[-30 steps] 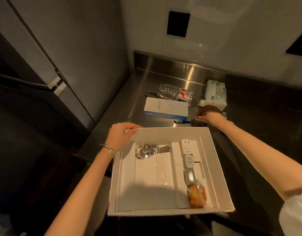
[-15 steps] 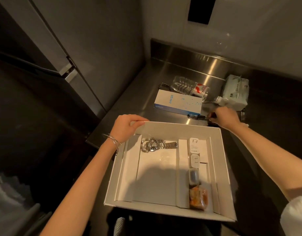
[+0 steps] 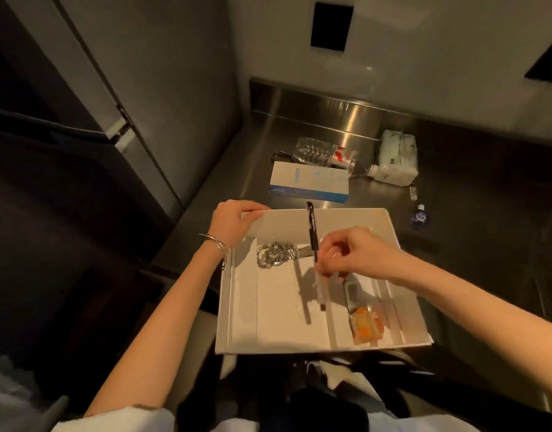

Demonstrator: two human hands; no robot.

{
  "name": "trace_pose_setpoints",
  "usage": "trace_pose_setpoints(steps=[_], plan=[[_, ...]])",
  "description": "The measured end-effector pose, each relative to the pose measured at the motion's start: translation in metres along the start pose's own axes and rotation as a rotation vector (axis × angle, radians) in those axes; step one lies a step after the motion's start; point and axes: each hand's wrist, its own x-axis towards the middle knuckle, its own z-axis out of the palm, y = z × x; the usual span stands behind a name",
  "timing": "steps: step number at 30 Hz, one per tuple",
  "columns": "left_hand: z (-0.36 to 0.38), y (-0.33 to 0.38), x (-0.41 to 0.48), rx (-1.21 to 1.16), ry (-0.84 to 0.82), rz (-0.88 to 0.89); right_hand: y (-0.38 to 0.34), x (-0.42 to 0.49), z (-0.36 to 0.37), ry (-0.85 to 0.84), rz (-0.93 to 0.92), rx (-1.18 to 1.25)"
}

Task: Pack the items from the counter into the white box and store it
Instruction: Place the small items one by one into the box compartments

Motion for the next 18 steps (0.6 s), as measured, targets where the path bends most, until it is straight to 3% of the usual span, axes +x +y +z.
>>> trace_pose_setpoints(steps=[5, 8, 12, 18], plan=[[-0.002, -0.002, -0.003, -0.023, -0.015, 0.02, 0.043, 0.048, 0.075, -0.231, 0.361, 0.038], [-0.002, -0.002, -0.003, -0.04, -0.013, 0.015, 0.054, 0.066, 0.094, -0.234, 0.511, 0.117], [-0.002, -0.002, -0.003, -0.058, -0.032, 0.0, 0.061, 0.075, 0.112, -0.118, 0.481, 0.026], [-0.003, -0.002, -0.002, -0.043, -0.036, -0.006, 0.061, 0.08, 0.133, -0.146, 0.404, -0.036]])
